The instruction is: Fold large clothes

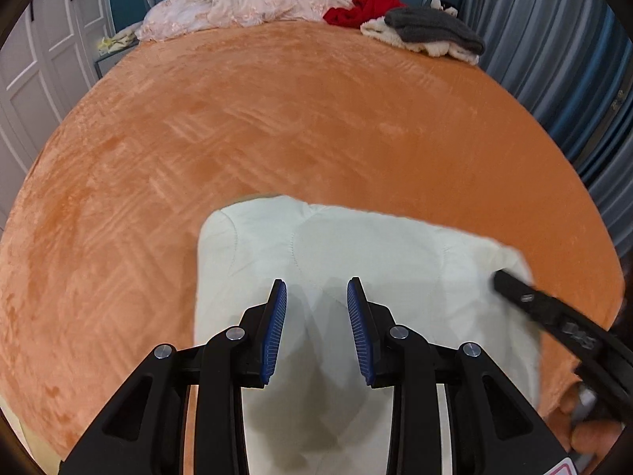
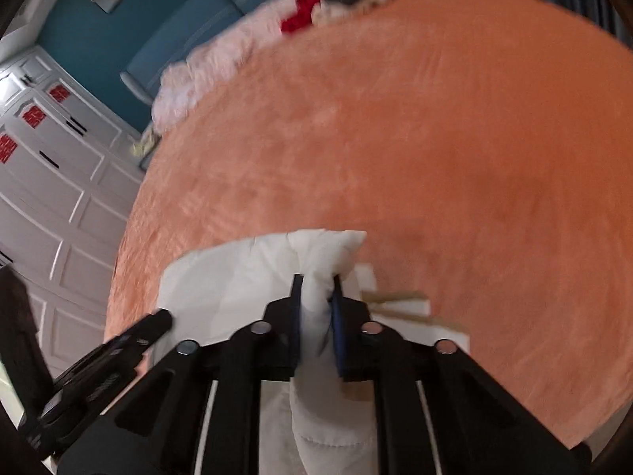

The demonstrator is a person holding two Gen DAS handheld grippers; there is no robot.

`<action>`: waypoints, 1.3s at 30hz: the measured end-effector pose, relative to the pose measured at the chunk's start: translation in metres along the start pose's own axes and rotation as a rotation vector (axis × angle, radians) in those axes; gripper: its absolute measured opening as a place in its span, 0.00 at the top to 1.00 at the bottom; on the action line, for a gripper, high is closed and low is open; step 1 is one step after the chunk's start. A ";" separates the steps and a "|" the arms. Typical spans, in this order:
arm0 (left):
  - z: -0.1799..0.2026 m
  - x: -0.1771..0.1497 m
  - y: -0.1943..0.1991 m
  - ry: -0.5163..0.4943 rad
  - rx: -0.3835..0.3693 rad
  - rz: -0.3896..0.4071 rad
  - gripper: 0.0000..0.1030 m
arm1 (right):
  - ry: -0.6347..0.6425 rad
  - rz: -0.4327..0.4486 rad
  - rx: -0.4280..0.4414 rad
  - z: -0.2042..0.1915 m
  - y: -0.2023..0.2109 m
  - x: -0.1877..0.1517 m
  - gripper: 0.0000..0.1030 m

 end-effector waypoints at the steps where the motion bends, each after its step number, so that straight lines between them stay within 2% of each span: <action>1: 0.001 -0.001 -0.005 -0.008 0.007 0.002 0.71 | 0.014 0.033 -0.013 0.000 0.005 -0.001 0.92; 3: 0.004 -0.003 -0.015 -0.025 0.026 0.004 0.71 | 0.026 0.054 -0.039 0.001 0.003 -0.002 0.93; 6: 0.008 -0.007 -0.030 -0.047 0.052 0.004 0.71 | 0.033 0.021 -0.083 0.010 -0.018 -0.010 0.92; 10: 0.010 -0.009 -0.045 -0.035 0.049 -0.004 0.71 | 0.009 -0.027 -0.110 0.025 -0.046 -0.018 0.91; 16: 0.010 -0.015 -0.065 -0.046 0.075 0.004 0.70 | 0.051 -0.050 -0.142 0.027 -0.066 -0.024 0.88; 25: 0.013 -0.018 -0.083 -0.067 0.125 0.029 0.69 | 0.047 -0.053 -0.136 0.031 -0.080 -0.027 0.86; 39: 0.013 -0.021 -0.090 -0.085 0.163 0.058 0.69 | 0.040 -0.038 -0.134 0.033 -0.085 -0.029 0.84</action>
Point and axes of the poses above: each gripper's, at about its wrist camera, not at the fingertips, and y roughly against the way its jaws point, z to its right, x to its top, the point moved 4 cm from there along -y, roughly the way its jaws point, and after that the axes turned 4 degrees about -x, right-handed, at the moved point
